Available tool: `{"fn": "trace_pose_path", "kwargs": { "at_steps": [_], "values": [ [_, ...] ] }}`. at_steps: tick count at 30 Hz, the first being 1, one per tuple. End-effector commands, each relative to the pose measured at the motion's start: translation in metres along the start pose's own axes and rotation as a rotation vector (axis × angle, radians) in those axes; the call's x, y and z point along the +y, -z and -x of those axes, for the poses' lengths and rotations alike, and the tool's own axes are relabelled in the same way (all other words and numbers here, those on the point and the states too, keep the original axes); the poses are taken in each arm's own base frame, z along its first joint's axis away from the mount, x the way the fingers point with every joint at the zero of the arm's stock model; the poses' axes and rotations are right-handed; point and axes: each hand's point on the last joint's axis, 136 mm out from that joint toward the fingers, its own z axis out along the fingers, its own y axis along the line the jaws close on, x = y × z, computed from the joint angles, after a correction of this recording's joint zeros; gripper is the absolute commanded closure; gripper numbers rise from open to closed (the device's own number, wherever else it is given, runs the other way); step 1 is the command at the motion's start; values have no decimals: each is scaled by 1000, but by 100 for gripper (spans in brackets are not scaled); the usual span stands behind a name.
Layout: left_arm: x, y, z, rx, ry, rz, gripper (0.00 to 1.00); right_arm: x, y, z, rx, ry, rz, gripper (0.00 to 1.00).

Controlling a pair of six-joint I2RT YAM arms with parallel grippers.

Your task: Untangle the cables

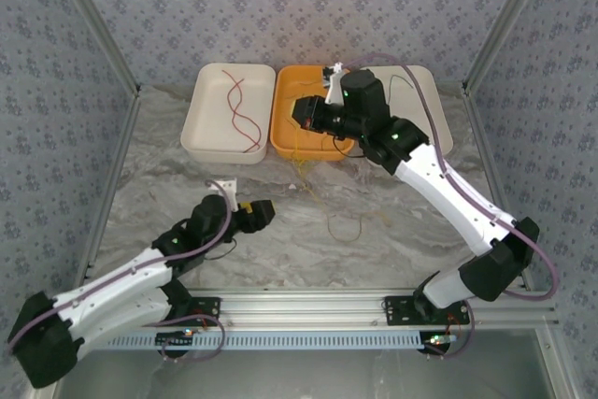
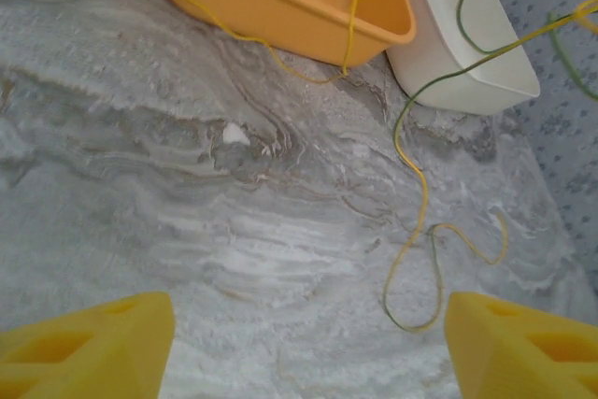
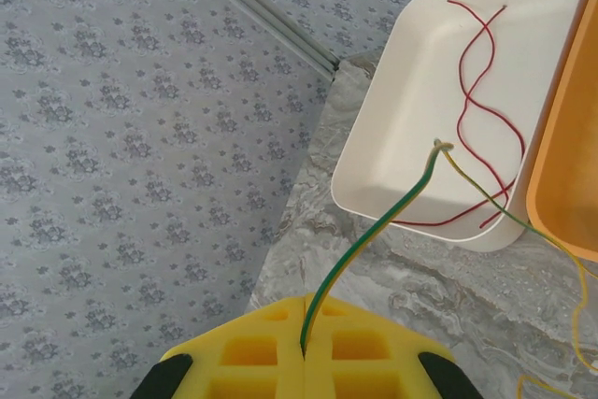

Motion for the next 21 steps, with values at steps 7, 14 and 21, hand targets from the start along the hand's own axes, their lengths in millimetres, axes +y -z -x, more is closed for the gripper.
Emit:
{"fn": "trace_pose_path", "kwargs": {
  "at_steps": [7, 14, 21],
  "values": [
    [-73, -34, 15, -175, -299, -166, 8, 15, 28, 17, -41, -39, 4, 100],
    [-66, -65, 22, -212, -362, -49, 6, 29, 35, 13, -38, -44, 45, 100],
    [-59, -95, 41, -242, -328, 57, 13, 28, 45, 12, -56, -51, 44, 100]
  ]
}}
